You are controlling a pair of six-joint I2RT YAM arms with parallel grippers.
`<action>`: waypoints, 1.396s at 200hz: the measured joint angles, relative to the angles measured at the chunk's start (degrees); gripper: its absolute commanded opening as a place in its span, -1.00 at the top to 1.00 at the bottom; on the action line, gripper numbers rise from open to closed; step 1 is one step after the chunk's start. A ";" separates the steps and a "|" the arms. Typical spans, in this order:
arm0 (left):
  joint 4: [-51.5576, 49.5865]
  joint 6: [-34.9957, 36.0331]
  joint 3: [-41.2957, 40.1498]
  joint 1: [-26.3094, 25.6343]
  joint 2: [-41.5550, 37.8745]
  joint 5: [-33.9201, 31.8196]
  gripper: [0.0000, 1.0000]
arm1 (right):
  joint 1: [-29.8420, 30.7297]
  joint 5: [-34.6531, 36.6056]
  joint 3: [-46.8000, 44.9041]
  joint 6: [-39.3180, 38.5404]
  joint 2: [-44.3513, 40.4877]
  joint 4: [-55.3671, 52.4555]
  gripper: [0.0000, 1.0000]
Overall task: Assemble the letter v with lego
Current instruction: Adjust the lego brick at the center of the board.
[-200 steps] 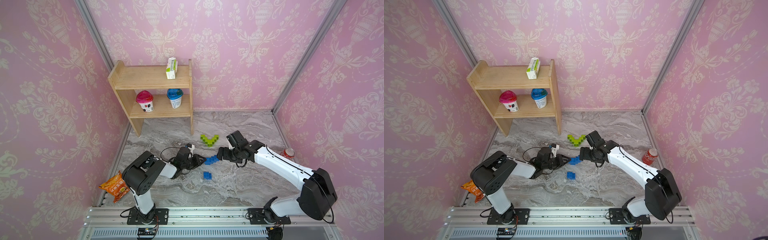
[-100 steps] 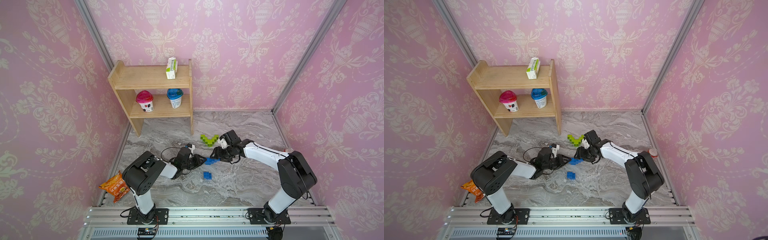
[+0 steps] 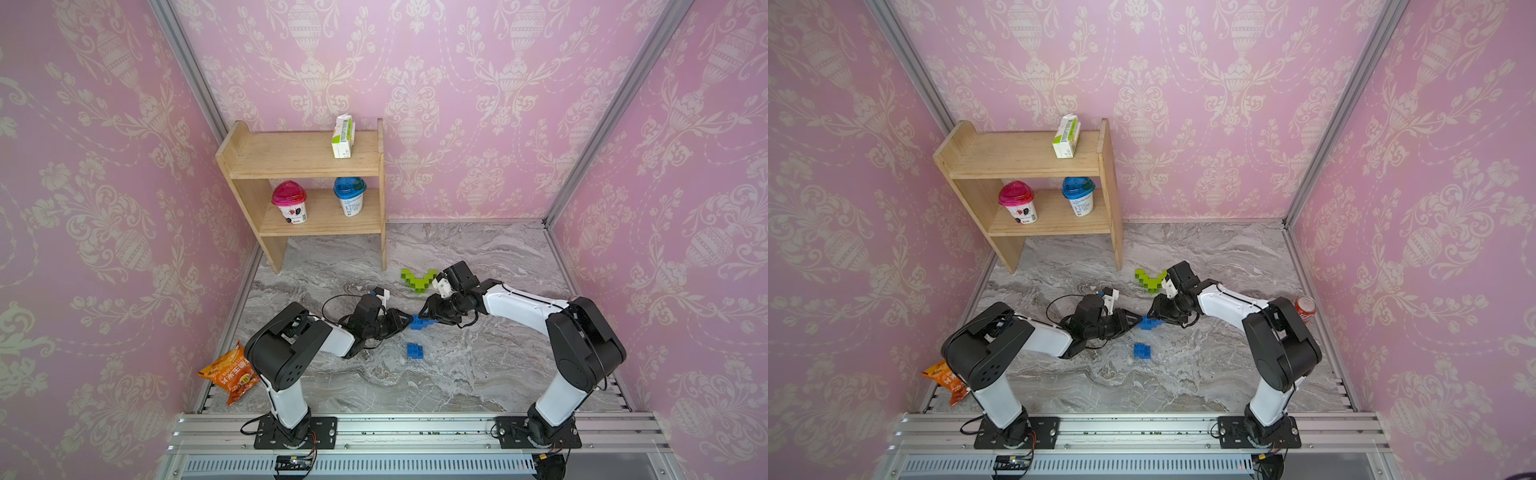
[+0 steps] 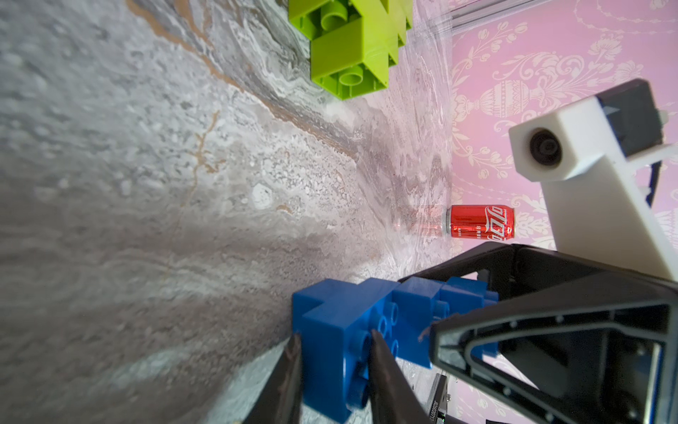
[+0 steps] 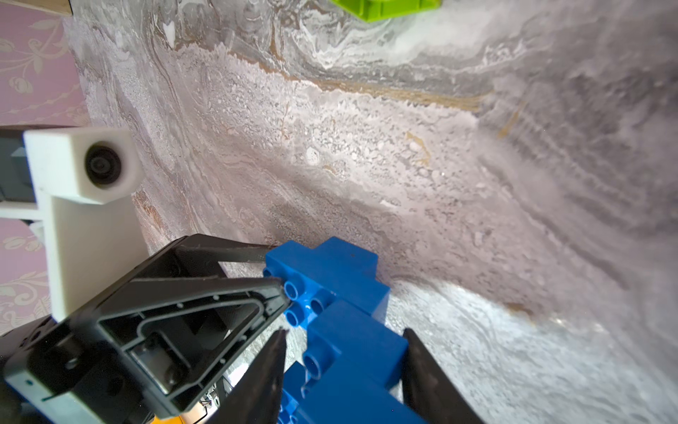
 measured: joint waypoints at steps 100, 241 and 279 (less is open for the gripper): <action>1.09 -0.55 -0.02 0.00 0.76 -0.02 0.32 | -0.17 -0.22 -0.83 0.63 0.07 1.11 -0.21; 2.82 -1.16 -0.33 0.00 1.46 -0.02 0.31 | -0.96 0.17 -2.34 0.20 -0.70 1.22 -0.50; 2.86 -1.20 -0.33 0.00 1.49 -0.02 0.31 | -0.61 4.44 -0.33 -2.29 -4.72 -4.68 -0.68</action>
